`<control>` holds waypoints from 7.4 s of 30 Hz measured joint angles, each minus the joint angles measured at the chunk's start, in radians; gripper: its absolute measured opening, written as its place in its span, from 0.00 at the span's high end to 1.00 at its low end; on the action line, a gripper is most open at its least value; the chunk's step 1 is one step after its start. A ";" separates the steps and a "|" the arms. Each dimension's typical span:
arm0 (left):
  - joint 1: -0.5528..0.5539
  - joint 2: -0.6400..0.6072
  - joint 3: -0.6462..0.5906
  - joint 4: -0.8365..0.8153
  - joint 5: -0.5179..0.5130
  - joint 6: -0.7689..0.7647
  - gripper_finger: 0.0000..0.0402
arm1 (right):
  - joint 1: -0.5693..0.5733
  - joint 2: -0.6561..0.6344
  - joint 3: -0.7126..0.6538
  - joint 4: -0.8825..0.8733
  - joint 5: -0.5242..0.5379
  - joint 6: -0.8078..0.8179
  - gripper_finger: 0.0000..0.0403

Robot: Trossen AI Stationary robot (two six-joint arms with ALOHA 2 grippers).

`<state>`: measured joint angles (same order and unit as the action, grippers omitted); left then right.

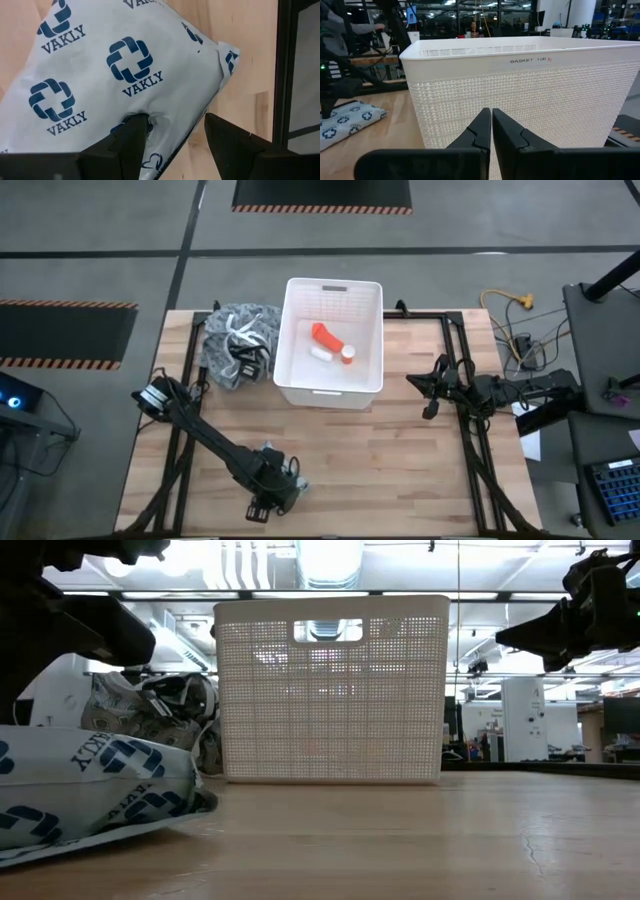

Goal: Pick & place medical supplies in basket/bin
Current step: Put the white bag into the white bin

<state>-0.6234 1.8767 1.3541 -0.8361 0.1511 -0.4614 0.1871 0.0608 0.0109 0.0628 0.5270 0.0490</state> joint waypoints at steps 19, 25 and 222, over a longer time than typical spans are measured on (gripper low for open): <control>-0.006 -0.001 -0.101 0.109 -0.020 0.019 0.84 | 0.000 0.000 0.000 0.000 0.000 0.000 0.98; -0.005 -0.002 -0.073 0.110 -0.015 0.019 0.99 | 0.000 0.000 0.000 0.000 0.000 -0.001 0.98; 0.351 -0.345 0.314 0.137 -0.309 0.125 1.00 | 0.000 0.000 0.000 0.000 -0.003 0.049 0.98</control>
<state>-0.2719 1.5314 1.6680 -0.6987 -0.1582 -0.3369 0.1871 0.0608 0.0113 0.0628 0.5243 0.0979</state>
